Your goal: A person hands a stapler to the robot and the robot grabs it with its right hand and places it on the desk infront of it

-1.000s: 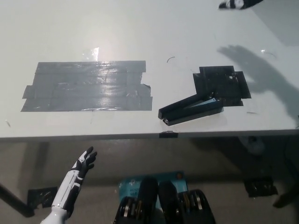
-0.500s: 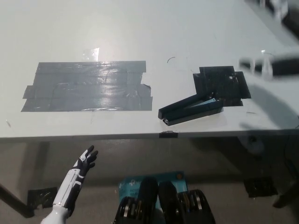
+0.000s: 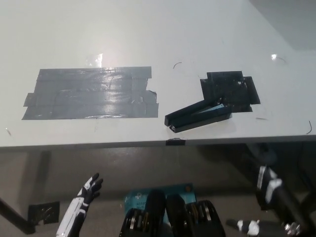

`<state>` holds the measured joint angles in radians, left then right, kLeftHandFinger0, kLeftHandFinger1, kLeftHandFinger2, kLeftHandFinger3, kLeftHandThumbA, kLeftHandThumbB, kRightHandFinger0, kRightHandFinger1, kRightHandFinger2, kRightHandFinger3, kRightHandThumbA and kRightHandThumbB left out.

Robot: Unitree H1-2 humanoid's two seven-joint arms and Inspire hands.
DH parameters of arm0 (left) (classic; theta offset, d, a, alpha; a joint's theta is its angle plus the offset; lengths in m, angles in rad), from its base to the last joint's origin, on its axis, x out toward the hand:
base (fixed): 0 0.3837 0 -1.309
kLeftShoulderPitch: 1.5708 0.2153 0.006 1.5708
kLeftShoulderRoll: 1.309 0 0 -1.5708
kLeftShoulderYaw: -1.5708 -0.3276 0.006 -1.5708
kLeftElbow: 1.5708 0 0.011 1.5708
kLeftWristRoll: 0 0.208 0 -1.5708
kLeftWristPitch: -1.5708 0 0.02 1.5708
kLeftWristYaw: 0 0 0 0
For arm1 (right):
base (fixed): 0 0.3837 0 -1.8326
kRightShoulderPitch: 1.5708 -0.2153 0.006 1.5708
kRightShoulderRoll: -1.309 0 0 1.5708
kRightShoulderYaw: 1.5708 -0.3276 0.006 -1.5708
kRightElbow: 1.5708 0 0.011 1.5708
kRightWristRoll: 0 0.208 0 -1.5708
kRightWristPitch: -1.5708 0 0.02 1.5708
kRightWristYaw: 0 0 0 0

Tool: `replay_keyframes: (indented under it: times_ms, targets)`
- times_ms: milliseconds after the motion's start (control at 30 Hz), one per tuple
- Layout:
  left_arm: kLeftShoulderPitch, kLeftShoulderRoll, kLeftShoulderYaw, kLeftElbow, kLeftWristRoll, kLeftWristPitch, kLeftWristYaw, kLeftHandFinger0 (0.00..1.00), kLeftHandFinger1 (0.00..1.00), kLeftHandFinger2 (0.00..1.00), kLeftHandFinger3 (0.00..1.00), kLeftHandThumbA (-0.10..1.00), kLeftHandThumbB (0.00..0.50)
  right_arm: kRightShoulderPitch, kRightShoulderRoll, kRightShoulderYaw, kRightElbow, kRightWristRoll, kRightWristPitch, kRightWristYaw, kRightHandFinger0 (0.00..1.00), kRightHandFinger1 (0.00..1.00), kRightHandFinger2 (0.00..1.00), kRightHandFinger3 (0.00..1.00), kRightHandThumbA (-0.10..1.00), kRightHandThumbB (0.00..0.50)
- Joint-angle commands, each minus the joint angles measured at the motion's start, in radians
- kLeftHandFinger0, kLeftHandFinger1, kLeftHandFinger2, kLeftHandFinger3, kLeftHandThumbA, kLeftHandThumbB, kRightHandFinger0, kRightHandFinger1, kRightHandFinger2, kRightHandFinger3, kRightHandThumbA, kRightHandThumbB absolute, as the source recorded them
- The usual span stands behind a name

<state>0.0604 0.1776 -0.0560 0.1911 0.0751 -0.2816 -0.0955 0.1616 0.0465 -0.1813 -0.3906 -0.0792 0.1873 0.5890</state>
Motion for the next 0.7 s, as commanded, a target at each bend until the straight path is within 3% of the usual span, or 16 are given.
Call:
replay_keyframes:
  times_ms: [0, 67, 233, 333, 667]
  targets:
    - [0.016, -0.005, -0.01, -0.021, -0.021, -0.036, -0.019, 1.0, 1.0, 1.0, 1.0, 1.0, 0.5, 0.024, 0.077, -0.056, 0.174, 0.187, -0.165, -0.122, 1.0, 1.0, 1.0, 1.0, 0.92, 0.297]
    - [0.016, -0.007, -0.011, -0.012, -0.021, -0.044, -0.019, 1.0, 1.0, 1.0, 1.0, 1.0, 0.5, 0.03, 0.08, -0.061, 0.204, 0.195, -0.178, -0.125, 1.0, 1.0, 1.0, 1.0, 0.93, 0.272]
    - [0.021, -0.002, -0.002, -0.024, -0.015, -0.031, -0.009, 1.0, 1.0, 1.0, 1.0, 1.0, 0.5, 0.028, 0.056, -0.032, 0.279, 0.146, -0.254, -0.146, 1.0, 1.0, 1.0, 1.0, 0.96, 0.416]
    - [0.021, 0.0, -0.002, -0.023, -0.006, -0.039, -0.005, 1.0, 1.0, 1.0, 1.0, 1.0, 0.5, 0.027, 0.038, -0.006, 0.293, 0.129, -0.263, -0.162, 1.0, 1.0, 1.0, 1.0, 0.98, 0.452]
    - [0.016, 0.002, 0.001, -0.032, 0.002, -0.033, 0.0, 1.0, 1.0, 1.0, 1.0, 1.0, 0.5, 0.026, 0.011, 0.035, 0.295, 0.134, -0.268, -0.206, 1.0, 1.0, 1.0, 1.0, 0.97, 0.466]
